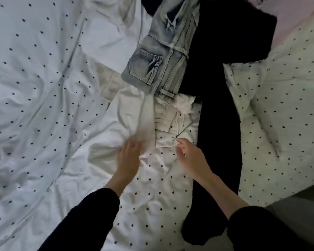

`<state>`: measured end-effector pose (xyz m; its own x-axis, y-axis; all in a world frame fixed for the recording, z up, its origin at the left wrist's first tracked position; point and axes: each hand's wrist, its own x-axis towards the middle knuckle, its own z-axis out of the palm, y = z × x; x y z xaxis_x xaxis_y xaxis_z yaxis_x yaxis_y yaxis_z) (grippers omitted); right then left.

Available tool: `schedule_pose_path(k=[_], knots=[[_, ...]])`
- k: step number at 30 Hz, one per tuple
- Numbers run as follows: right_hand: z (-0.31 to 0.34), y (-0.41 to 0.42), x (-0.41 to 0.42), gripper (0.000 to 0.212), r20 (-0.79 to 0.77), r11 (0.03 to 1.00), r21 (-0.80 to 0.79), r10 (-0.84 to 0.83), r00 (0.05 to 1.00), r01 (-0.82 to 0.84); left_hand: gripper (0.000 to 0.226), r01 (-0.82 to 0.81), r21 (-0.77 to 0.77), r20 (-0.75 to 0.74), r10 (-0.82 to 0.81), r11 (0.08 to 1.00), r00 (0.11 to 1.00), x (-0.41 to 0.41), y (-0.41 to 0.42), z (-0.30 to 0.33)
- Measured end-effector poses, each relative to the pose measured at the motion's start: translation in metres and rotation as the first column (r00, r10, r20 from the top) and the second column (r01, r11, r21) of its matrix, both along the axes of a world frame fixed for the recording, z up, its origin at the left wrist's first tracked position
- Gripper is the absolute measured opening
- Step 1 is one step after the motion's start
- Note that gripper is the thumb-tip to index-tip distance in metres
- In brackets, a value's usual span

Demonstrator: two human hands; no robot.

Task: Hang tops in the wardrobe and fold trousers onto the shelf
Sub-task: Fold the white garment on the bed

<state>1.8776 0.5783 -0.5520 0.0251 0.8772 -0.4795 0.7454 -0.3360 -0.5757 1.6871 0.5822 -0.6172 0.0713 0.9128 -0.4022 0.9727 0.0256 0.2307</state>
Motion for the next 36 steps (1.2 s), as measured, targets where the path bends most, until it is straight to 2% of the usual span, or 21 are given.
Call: schedule_pose_path(k=[1,5,9,12,13,14,15,17,20,21,22,24,25,27,29,31,34,36], knots=[[-0.006,0.003,0.001,0.037,-0.007,1.000,0.002,0.010,1.000,-0.010,0.038,-0.063,0.004,0.038,0.063,0.998,0.997,-0.002,0.001,0.007],[-0.009,0.003,-0.004,0.039,-0.074,1.000,-0.012,-0.018,0.997,0.017,0.023,-0.212,-0.063,0.126,0.219,0.975,0.968,-0.024,-0.015,0.044],[0.002,0.016,-0.022,0.049,-0.158,0.996,-0.045,-0.085,0.984,0.079,0.028,-0.111,-0.251,0.108,0.142,0.962,0.984,-0.037,-0.031,0.082],[0.010,0.036,-0.041,0.057,-0.273,0.948,-0.238,-0.275,0.922,0.213,0.023,-0.044,-0.385,0.148,0.109,0.922,0.983,-0.033,-0.043,0.099],[0.011,0.040,-0.046,0.048,-0.292,0.929,-0.289,-0.315,0.903,0.231,0.019,-0.013,-0.427,0.163,0.091,0.904,0.982,-0.029,-0.049,0.103],[0.011,0.042,-0.051,0.030,-0.278,0.930,-0.291,-0.308,0.910,0.226,0.017,0.011,-0.454,0.175,0.078,0.891,0.981,-0.026,-0.056,0.105],[0.011,0.043,-0.054,0.023,-0.226,0.951,-0.237,-0.253,0.941,0.199,0.017,0.018,-0.475,0.182,0.078,0.880,0.980,-0.023,-0.061,0.105],[0.016,0.038,-0.062,0.029,-0.074,0.982,-0.136,-0.138,0.988,0.127,0.024,0.005,-0.509,0.172,0.096,0.861,0.980,-0.026,-0.073,0.109],[0.026,0.023,-0.072,0.043,-0.062,1.000,-0.001,-0.012,0.998,0.012,0.049,-0.033,-0.552,0.267,0.214,0.833,0.940,-0.039,-0.081,0.113],[0.031,0.017,-0.074,0.047,-0.058,0.998,0.029,0.056,0.997,-0.055,0.055,-0.098,-0.522,0.310,0.295,0.848,0.904,-0.044,-0.080,0.118],[0.036,0.010,-0.077,0.050,-0.062,0.992,0.047,0.121,0.991,-0.118,0.058,-0.192,-0.429,0.342,0.355,0.883,0.870,-0.050,-0.077,0.124],[0.039,-0.001,-0.077,0.054,-0.101,0.979,0.050,0.200,0.974,-0.196,0.057,-0.352,-0.193,0.366,0.400,0.916,0.840,-0.054,-0.065,0.130],[0.045,-0.009,-0.075,0.056,-0.123,0.974,0.051,0.227,0.966,-0.222,0.057,-0.394,-0.127,0.390,0.411,0.910,0.824,-0.052,-0.058,0.137],[0.049,-0.024,-0.068,0.058,-0.179,0.955,0.049,0.295,0.938,-0.291,0.068,-0.404,-0.184,0.450,0.442,0.896,0.776,-0.040,-0.042,0.143],[0.053,-0.040,-0.058,0.058,-0.223,0.929,0.071,0.370,0.902,-0.363,0.081,-0.347,-0.337,0.433,0.471,0.875,0.769,-0.020,-0.027,0.141],[0.056,-0.052,-0.048,0.062,-0.237,0.903,0.094,0.429,0.872,-0.419,0.085,-0.339,-0.426,0.393,0.509,0.839,0.765,0.000,-0.020,0.131],[0.062,-0.064,-0.029,0.057,-0.255,0.880,0.039,0.466,0.847,-0.473,0.064,-0.396,-0.428,0.345,0.552,0.812,0.759,0.017,-0.023,0.122],[0.071,-0.067,-0.018,0.039,-0.287,0.881,-0.062,0.435,0.854,-0.469,0.052,-0.409,-0.426,0.398,0.573,0.807,0.717,0.015,-0.031,0.125]])
